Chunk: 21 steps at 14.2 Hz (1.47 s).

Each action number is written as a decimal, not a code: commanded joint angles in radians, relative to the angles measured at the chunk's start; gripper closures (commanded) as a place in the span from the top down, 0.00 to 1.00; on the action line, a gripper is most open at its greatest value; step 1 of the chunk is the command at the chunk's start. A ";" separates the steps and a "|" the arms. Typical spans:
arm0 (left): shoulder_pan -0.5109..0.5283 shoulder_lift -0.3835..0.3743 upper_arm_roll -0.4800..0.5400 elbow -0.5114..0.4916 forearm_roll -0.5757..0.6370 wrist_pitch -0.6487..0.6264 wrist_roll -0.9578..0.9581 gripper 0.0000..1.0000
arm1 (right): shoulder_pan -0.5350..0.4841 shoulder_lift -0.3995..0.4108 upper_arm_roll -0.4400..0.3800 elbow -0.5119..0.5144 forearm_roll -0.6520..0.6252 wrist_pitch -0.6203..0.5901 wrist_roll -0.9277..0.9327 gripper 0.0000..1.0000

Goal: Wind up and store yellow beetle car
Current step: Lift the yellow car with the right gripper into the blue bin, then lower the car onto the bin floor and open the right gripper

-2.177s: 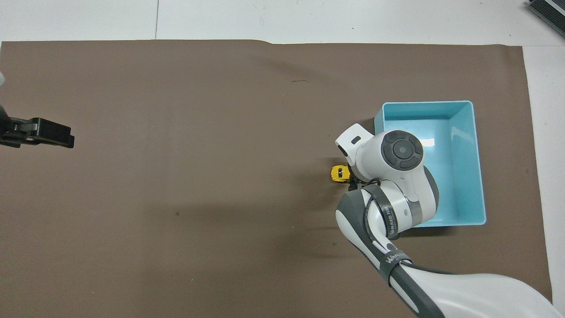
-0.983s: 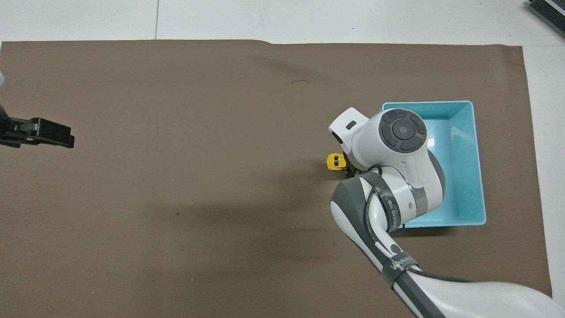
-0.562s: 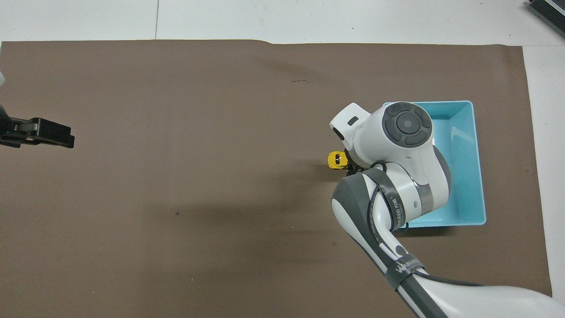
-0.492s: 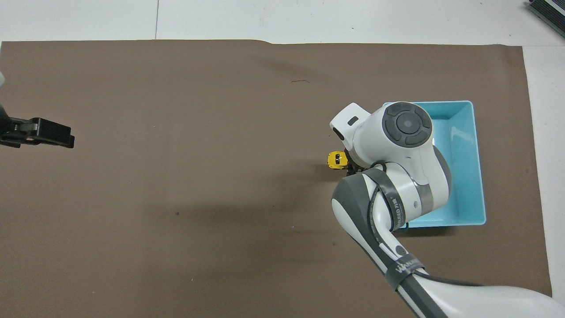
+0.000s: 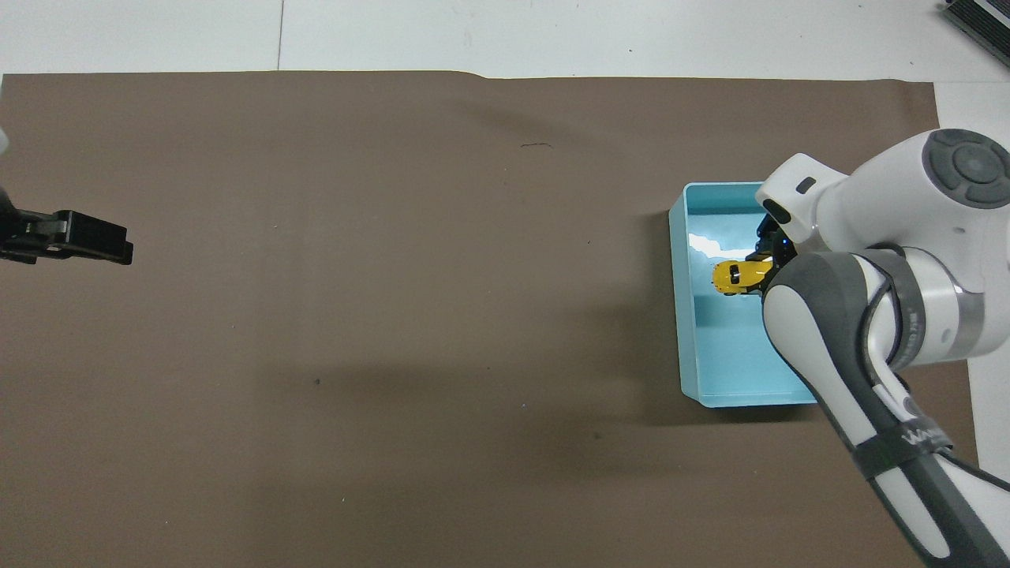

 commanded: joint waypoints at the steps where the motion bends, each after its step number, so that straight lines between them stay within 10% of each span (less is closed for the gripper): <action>1: 0.013 -0.009 -0.009 0.005 -0.002 -0.019 -0.003 1.00 | -0.041 -0.084 0.013 -0.133 -0.014 0.071 -0.041 0.11; 21: 0.013 -0.009 -0.009 0.005 -0.002 -0.019 -0.003 1.00 | -0.064 -0.016 0.013 -0.345 -0.017 0.406 -0.078 0.12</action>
